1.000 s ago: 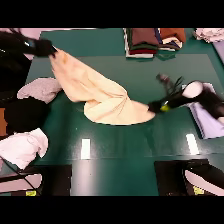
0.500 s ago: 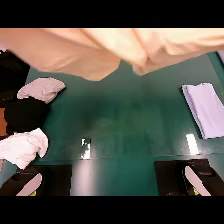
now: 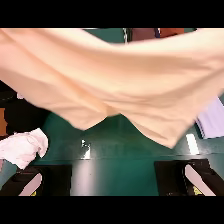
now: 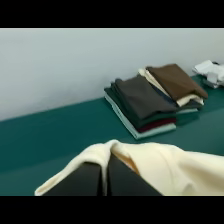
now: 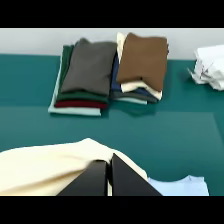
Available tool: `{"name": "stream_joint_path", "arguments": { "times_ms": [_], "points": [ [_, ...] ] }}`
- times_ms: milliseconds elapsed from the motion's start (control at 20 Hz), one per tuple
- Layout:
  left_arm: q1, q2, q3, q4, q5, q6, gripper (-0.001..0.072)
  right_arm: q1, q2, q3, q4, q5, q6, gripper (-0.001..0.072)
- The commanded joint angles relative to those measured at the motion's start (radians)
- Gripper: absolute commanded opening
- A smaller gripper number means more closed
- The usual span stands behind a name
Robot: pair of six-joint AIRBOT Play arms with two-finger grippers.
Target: Fold the shirts.
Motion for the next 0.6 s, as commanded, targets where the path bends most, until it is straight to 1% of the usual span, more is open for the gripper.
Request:
{"name": "stream_joint_path", "arguments": {
  "times_ms": [0,150,250,300,400,500,550],
  "points": [
    [0.001,-0.045,-0.223,-0.029,-0.032,-0.011,0.0024,0.013,-0.139,0.034,-0.002,0.084,0.000,0.0015],
    [0.001,-0.171,-0.420,-0.028,-0.024,0.007,0.0024,0.073,-0.273,-0.132,-0.014,0.051,0.000,0.0015],
    [0.001,-0.293,-0.498,-0.029,0.041,0.070,0.0024,0.113,-0.370,-0.241,-0.069,-0.045,0.003,0.0015],
    [0.001,-0.365,-0.507,-0.029,0.092,0.101,0.0024,0.126,-0.421,-0.270,-0.090,-0.093,0.009,0.0015],
    [0.001,-0.485,-0.493,-0.029,0.192,0.121,0.0025,0.150,-0.517,-0.287,-0.081,-0.166,0.012,0.0015],
    [0.001,-0.556,-0.464,-0.028,0.241,0.120,0.0026,0.174,-0.595,-0.255,-0.078,-0.188,0.012,0.0018],
    [0.002,-0.571,-0.444,-0.023,0.241,0.120,0.0091,0.184,-0.628,-0.222,-0.078,-0.185,0.012,0.0118]
  ]
}}
